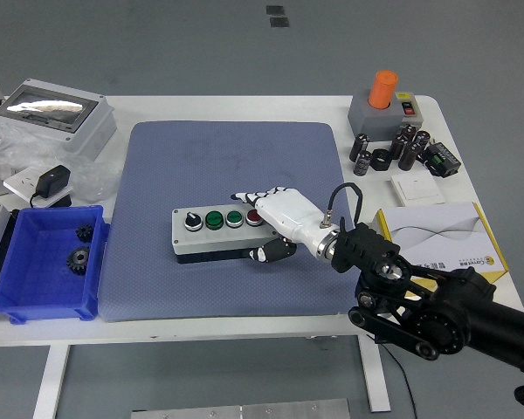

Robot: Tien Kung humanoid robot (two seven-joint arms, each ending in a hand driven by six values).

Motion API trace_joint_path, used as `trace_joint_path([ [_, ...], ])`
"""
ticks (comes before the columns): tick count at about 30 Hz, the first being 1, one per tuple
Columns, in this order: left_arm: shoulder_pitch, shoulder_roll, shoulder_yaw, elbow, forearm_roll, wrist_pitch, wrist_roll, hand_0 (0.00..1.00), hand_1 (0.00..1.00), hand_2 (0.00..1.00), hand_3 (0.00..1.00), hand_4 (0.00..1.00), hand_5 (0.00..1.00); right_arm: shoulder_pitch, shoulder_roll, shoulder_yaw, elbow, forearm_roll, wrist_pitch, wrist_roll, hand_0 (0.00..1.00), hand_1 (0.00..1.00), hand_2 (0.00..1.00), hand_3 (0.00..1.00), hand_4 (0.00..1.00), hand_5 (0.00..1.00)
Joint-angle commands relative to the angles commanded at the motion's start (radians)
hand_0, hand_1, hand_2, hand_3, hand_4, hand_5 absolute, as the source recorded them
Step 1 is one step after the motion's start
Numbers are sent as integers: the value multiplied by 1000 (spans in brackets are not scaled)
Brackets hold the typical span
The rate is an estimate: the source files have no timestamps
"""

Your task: Pick up the button,place it on the desk,press the button,press the button

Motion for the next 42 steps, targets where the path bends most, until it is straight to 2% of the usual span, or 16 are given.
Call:
trace_joint_path([
  [8, 0, 1, 0, 0, 1, -1, -2, 701, 682, 676, 797, 715, 824, -4, -33, 11, 47, 17, 15, -9, 733, 754, 852, 964, 942, 374],
  [13, 1, 1, 1, 0, -1, -1, 0, 701, 682, 676, 797, 715, 824, -17, -95, 53, 128, 64, 53, -15, 733, 754, 852, 964, 942, 374],
  [17, 2, 1, 3, 0, -6, -1, -1, 700, 683, 677, 798, 713, 818, -49, -183, 129, 238, 152, 132, -1, 735, 754, 863, 977, 941, 369],
  [19, 3, 1, 4, 0, -9, 0, -1, 700, 682, 676, 797, 715, 816, -73, -233, 182, 305, 208, 186, 15, 749, 765, 901, 998, 935, 369],
  [23, 6, 1, 7, 0, -14, 1, -1, 700, 682, 676, 797, 715, 816, -110, -316, 283, 415, 312, 283, 49, 749, 765, 901, 998, 935, 369],
  [24, 6, 2, 7, 0, -14, 1, -1, 700, 682, 676, 797, 715, 816, -113, -335, 308, 438, 338, 305, 52, 749, 765, 901, 998, 935, 369],
  [25, 7, 2, 7, -1, -14, 1, 0, 699, 683, 677, 797, 714, 815, -111, -365, 343, 472, 373, 337, 52, 785, 781, 927, 998, 882, 354],
  [27, 7, 3, 6, -1, -13, 1, 0, 699, 683, 677, 797, 714, 815, -97, -388, 376, 504, 406, 362, 45, 785, 781, 927, 998, 882, 354],
  [31, 3, 5, 3, 0, -10, -1, -7, 699, 683, 677, 797, 714, 815, -45, -400, 363, 524, 356, 383, -6, 785, 781, 927, 998, 882, 354],
  [32, 2, 5, 2, 1, -10, -1, -8, 699, 683, 677, 797, 708, 804, -35, -400, 351, 522, 343, 385, -19, 765, 748, 846, 946, 757, 330],
  [37, 3, 5, 3, 0, -11, -1, -6, 699, 683, 677, 797, 708, 804, 20, -384, 261, 496, 272, 410, -103, 765, 748, 846, 946, 757, 330],
  [38, 3, 5, 4, 0, -11, -1, -5, 699, 683, 676, 796, 706, 800, 28, -380, 243, 490, 259, 416, -121, 508, 530, 657, 859, 508, 311],
  [42, 3, 6, 5, 0, -13, -1, -5, 699, 683, 676, 796, 706, 800, 56, -362, 181, 476, 233, 435, -167, 508, 530, 657, 859, 508, 311],
])
